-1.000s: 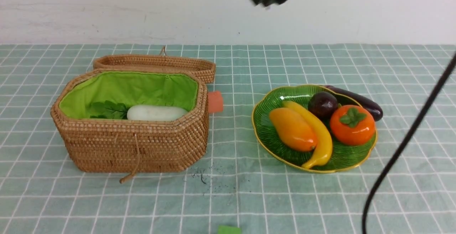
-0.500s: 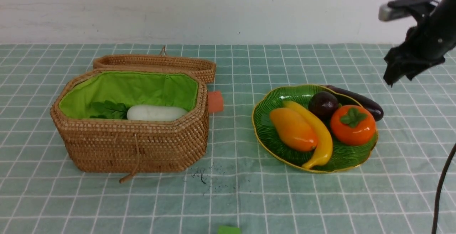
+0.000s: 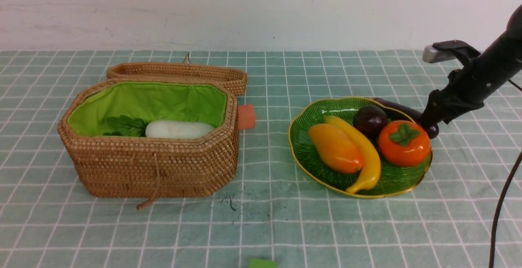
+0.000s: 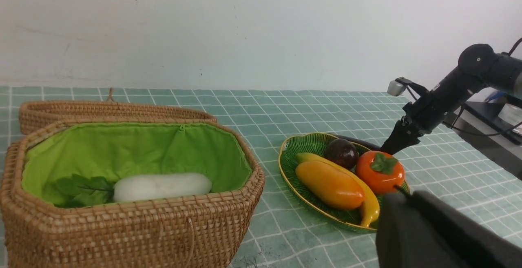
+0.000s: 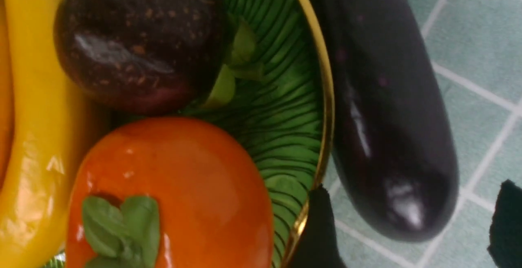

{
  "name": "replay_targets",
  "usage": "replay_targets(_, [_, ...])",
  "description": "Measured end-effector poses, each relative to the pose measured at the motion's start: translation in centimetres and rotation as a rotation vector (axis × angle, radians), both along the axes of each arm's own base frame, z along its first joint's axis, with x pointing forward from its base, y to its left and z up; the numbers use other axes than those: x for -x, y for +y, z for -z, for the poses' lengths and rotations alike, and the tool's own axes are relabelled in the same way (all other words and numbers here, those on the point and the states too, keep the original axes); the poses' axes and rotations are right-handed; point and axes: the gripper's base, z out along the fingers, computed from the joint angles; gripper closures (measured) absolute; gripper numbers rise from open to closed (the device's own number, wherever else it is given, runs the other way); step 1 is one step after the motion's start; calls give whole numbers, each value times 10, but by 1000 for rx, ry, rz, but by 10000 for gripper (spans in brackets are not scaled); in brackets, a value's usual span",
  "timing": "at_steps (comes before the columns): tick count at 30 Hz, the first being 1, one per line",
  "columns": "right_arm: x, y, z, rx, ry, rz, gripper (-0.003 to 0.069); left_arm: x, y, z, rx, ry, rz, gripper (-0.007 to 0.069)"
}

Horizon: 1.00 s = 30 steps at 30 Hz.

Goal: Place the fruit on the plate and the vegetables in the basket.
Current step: Grab an eggplant with your right arm and place it in the basket on the left.

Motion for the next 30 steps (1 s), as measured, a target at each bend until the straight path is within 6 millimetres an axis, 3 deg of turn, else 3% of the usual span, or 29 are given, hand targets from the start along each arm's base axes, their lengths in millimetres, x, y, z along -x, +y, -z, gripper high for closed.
replay_targets(16, [-5, -1, -1, 10, -53, 21, 134, 0, 0, 0, -3, -4, -2, 617])
replay_targets(26, [-9, -2, 23, -1, -9, 23, 134, 0, 0, 0, -3, -5, -2, 617])
replay_targets(30, [-10, -2, 24, 6, -17, 27, 134, 1, -2, -3, 13, -31, 19, 617])
